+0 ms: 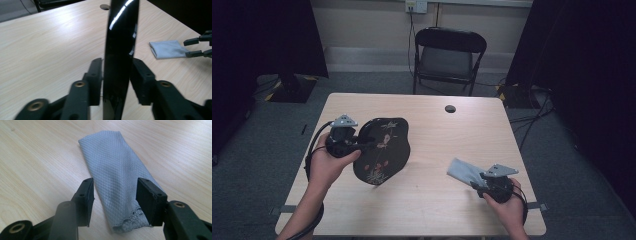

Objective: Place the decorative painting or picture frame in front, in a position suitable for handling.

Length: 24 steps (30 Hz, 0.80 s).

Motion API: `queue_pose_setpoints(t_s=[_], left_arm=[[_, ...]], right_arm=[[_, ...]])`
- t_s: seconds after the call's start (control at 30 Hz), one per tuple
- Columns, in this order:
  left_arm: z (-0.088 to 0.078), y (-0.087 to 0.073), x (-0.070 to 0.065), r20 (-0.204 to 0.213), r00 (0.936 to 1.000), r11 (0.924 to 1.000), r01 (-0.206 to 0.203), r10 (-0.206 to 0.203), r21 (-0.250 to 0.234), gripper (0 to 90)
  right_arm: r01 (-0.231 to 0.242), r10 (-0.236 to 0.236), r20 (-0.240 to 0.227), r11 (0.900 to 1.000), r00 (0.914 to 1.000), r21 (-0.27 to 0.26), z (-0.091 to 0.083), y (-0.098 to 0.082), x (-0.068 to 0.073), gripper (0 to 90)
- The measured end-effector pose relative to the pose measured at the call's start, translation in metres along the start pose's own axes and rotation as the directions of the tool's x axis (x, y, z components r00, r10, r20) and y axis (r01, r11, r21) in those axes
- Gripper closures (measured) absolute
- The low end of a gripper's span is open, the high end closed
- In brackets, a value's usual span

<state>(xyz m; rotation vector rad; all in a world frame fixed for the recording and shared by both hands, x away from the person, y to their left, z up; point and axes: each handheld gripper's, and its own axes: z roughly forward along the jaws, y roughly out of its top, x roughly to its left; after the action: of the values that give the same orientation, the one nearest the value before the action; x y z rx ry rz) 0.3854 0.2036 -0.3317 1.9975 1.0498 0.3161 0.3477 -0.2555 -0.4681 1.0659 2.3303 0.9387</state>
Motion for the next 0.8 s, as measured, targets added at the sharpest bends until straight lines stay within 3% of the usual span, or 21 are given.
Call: queue_pose_setpoints(t_s=[0.2,0.23,0.27,0.37,0.57,0.8], left_arm=[[0.003,0.009,-0.004,-0.004,0.9998,0.9996,-0.018,0.018,0.024,76.2],[0.004,0.011,-0.004,0.027,0.9996,0.9995,0.012,-0.013,0.028,78.8],[0.005,0.011,-0.005,0.024,0.9995,0.9994,0.021,-0.022,0.029,80.5],[0.009,0.014,-0.010,0.014,0.9999,0.9999,0.000,0.000,0.012,80.8],[0.021,0.027,-0.017,-0.004,0.9998,0.9998,0.021,-0.021,-0.003,81.0],[0.049,0.056,-0.030,-0.011,0.9999,0.9996,-0.003,0.003,-0.027,81.0]], right_arm=[[0.003,-0.003,0.001,1.000,1.0000,0.005,0.000,0.000,-0.001,48.9],[0.003,-0.003,0.000,1.000,1.0000,0.004,0.000,0.000,-0.001,48.9],[0.004,-0.004,-0.001,1.000,1.0000,0.004,0.000,0.000,-0.001,48.9],[0.005,-0.005,0.001,1.000,1.0000,-0.001,-0.001,0.000,-0.001,48.8],[0.002,-0.002,0.001,1.000,1.0000,0.002,-0.001,0.000,-0.002,48.9],[-0.012,0.012,0.009,1.000,0.9999,-0.008,-0.004,-0.002,-0.007,48.8]])
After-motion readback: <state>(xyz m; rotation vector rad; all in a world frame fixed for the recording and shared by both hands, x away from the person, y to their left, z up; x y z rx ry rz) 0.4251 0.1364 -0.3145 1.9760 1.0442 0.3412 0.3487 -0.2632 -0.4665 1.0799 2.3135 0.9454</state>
